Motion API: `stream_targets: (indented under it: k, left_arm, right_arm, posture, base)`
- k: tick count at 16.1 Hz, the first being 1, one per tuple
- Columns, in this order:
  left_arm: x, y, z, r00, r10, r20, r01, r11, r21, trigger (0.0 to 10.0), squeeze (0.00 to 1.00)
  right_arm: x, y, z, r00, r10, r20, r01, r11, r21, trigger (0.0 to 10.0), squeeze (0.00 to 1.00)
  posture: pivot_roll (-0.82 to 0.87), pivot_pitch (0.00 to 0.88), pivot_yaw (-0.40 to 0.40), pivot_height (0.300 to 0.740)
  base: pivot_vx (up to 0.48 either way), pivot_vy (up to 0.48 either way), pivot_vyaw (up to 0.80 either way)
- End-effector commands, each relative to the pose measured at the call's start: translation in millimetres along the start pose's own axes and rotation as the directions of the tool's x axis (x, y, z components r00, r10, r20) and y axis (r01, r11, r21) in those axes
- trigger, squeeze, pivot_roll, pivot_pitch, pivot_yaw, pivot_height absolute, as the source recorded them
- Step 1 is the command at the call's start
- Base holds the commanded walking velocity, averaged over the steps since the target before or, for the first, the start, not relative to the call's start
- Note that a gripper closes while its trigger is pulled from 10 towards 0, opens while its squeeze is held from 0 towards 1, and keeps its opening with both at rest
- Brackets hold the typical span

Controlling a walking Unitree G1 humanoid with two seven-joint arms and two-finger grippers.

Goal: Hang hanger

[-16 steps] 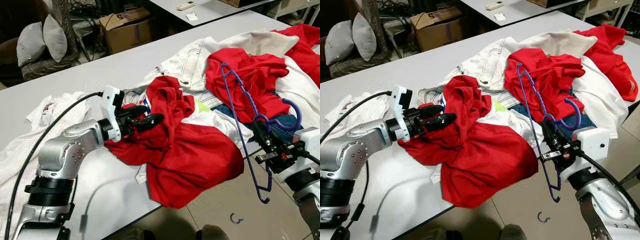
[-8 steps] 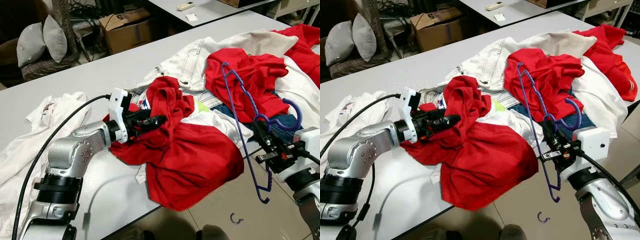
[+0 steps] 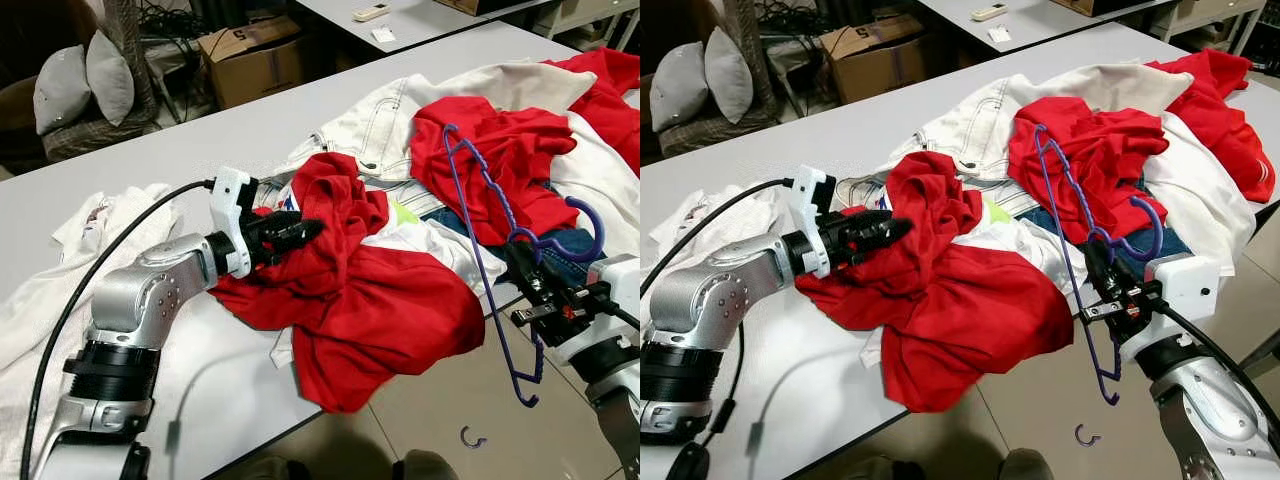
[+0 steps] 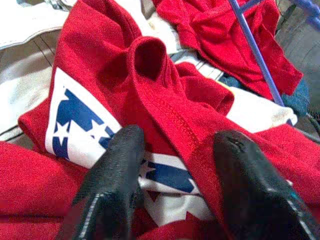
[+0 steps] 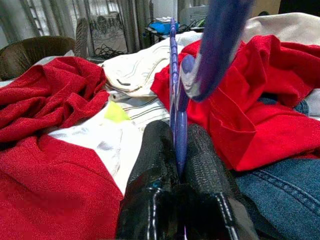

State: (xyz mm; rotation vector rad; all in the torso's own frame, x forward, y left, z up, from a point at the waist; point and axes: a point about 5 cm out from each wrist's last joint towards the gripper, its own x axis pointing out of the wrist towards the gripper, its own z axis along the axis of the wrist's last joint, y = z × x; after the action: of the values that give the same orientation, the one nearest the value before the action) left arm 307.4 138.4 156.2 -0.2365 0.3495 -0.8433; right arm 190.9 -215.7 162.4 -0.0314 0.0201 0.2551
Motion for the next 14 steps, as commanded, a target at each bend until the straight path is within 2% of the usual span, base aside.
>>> stream_targets:
  k: [1,4,9,10,12,13,14]
  left_arm:
    - [-3.7,-0.6,0,1.000,-0.013,-0.023,0.014,1.000,0.008,0.0,0.00]
    - [-4.8,-5.2,-5,0.997,-0.055,-0.062,0.056,0.998,0.005,0.0,0.00]
    - [-4.3,-3.3,-6,0.994,-0.024,-0.105,0.032,0.996,0.078,0.0,0.00]
    - [-4.5,-0.9,-3,0.995,0.003,-0.103,0.009,0.994,0.113,0.0,0.00]
    - [-5.8,10.3,11,0.991,0.113,-0.072,-0.091,0.961,0.261,0.0,0.00]
    - [-7.3,15.8,26,0.985,0.172,-0.019,-0.155,0.924,0.349,0.0,0.00]
    - [-9.3,19.6,40,0.975,0.219,0.031,-0.210,0.872,0.442,0.0,0.00]
  right_arm:
    - [1.2,0.1,1,1.000,0.008,0.011,-0.008,1.000,0.001,10.0,0.00]
    - [1.5,0.1,1,1.000,0.010,0.011,-0.010,1.000,0.000,10.0,0.00]
    - [2.7,-0.3,1,1.000,0.014,0.012,-0.014,1.000,-0.004,10.0,0.00]
    - [3.2,-0.3,2,1.000,0.014,0.015,-0.014,1.000,-0.006,10.0,0.00]
    - [4.5,-0.8,2,1.000,0.012,0.019,-0.012,1.000,-0.008,10.0,0.00]
    - [5.2,-1.0,3,1.000,0.011,0.022,-0.011,1.000,-0.009,10.0,0.00]
    - [6.0,-0.9,3,1.000,0.010,0.024,-0.010,1.000,-0.008,10.0,0.00]
  posture:
    - [-0.26,0.000,0.121,0.740]
    - [-0.26,0.000,0.121,0.740]
    - [-0.26,0.000,0.120,0.740]
    - [-0.26,0.000,0.121,0.740]
    - [-0.25,0.000,0.118,0.740]
    - [-0.25,0.000,0.116,0.740]
    - [-0.25,0.000,0.116,0.740]
  base:
    - [0.000,0.000,0.00]
    - [0.000,0.000,0.00]
    - [0.000,0.000,0.00]
    - [0.000,0.000,0.00]
    - [0.000,0.000,0.00]
    - [0.000,0.000,0.00]
    - [0.000,0.000,0.00]
